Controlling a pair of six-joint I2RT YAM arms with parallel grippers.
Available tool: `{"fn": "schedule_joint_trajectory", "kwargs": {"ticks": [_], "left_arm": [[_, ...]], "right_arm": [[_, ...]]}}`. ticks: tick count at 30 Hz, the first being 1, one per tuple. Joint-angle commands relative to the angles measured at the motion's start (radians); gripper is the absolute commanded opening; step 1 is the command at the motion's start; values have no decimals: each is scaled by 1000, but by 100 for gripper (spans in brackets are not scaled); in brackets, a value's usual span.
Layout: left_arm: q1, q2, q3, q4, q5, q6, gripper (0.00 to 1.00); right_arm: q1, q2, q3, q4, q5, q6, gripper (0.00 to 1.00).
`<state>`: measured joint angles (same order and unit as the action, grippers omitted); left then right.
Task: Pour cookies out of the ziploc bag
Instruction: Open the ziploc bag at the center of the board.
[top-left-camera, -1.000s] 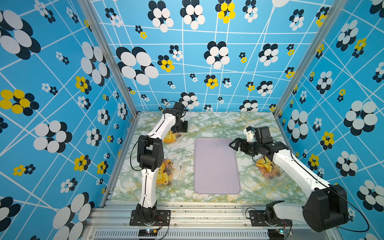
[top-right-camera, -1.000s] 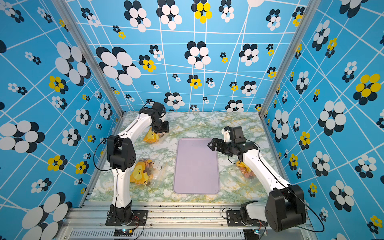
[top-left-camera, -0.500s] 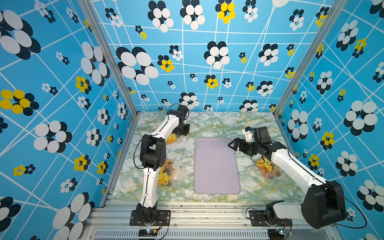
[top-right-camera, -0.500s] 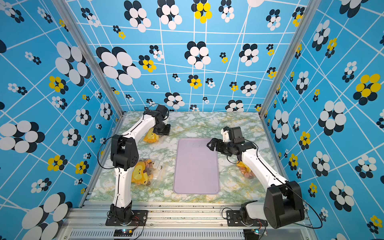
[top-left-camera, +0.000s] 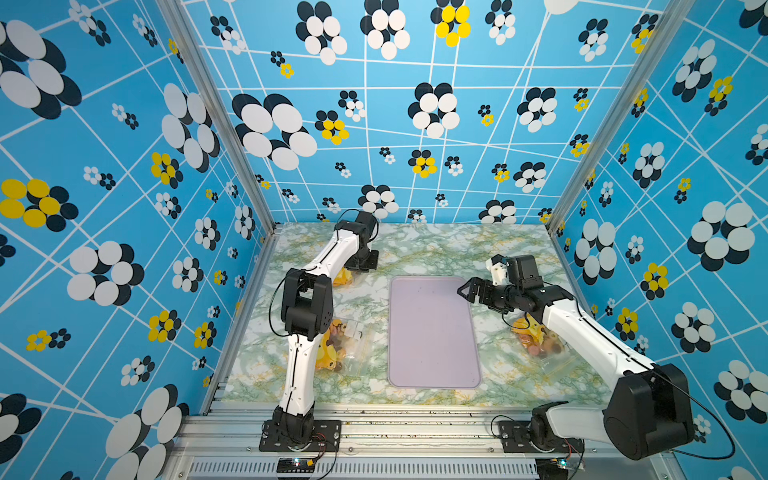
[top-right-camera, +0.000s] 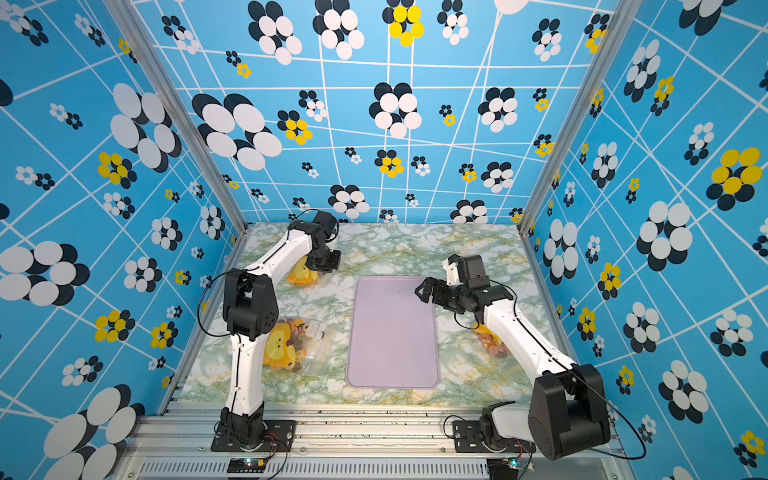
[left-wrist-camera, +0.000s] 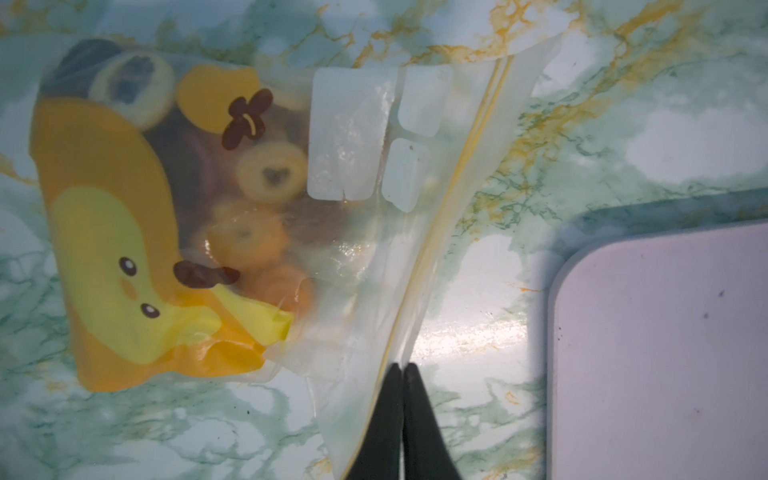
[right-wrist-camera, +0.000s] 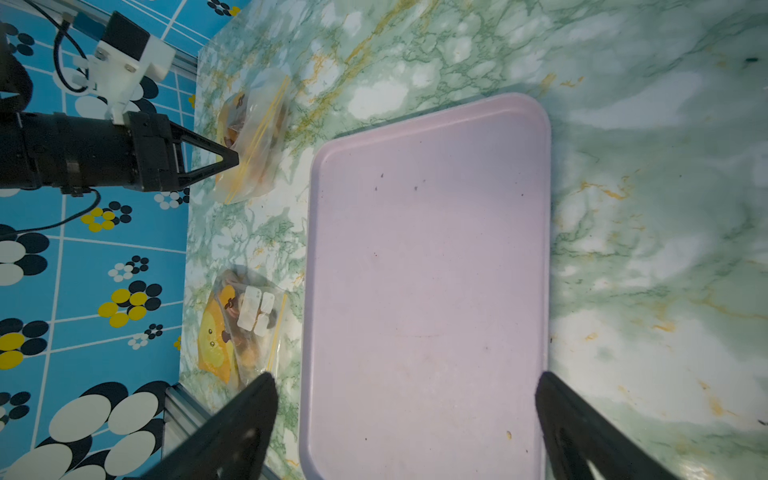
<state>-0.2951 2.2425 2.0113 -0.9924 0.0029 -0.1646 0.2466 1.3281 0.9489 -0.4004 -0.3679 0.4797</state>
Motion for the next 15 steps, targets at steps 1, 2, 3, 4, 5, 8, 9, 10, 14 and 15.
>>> {"fn": "schedule_joint_trajectory", "kwargs": {"ticks": [1, 2, 3, 4, 5, 8, 9, 10, 14, 15], "left_arm": [[-2, 10, 4, -28, -12, 1, 0], [-3, 7, -1, -30, -12, 1, 0], [-4, 1, -7, -29, -12, -1, 0], [-4, -4, -17, -28, -11, -2, 0], [-5, -11, -25, -28, -12, -3, 0], [-10, -31, -58, -25, -5, -7, 0], [-13, -38, -71, -23, -1, -9, 0], [-16, -47, -85, -22, 0, -11, 0], [-38, -88, -146, -17, -1, -29, 0], [-45, -107, -168, -10, 0, -33, 0]], "right_arm": [[5, -17, -19, 19, 29, 11, 99], [5, -17, -22, 21, 29, 14, 99], [5, -17, -27, 28, 27, 18, 99], [5, -18, -31, 35, 27, 23, 99], [5, -17, -36, 40, 26, 27, 99], [5, -13, -42, 49, 23, 34, 99], [5, -13, -44, 52, 23, 35, 99], [5, -13, -47, 56, 22, 37, 99], [5, -11, -54, 64, 20, 43, 99], [5, -12, -56, 66, 20, 43, 99]]}}
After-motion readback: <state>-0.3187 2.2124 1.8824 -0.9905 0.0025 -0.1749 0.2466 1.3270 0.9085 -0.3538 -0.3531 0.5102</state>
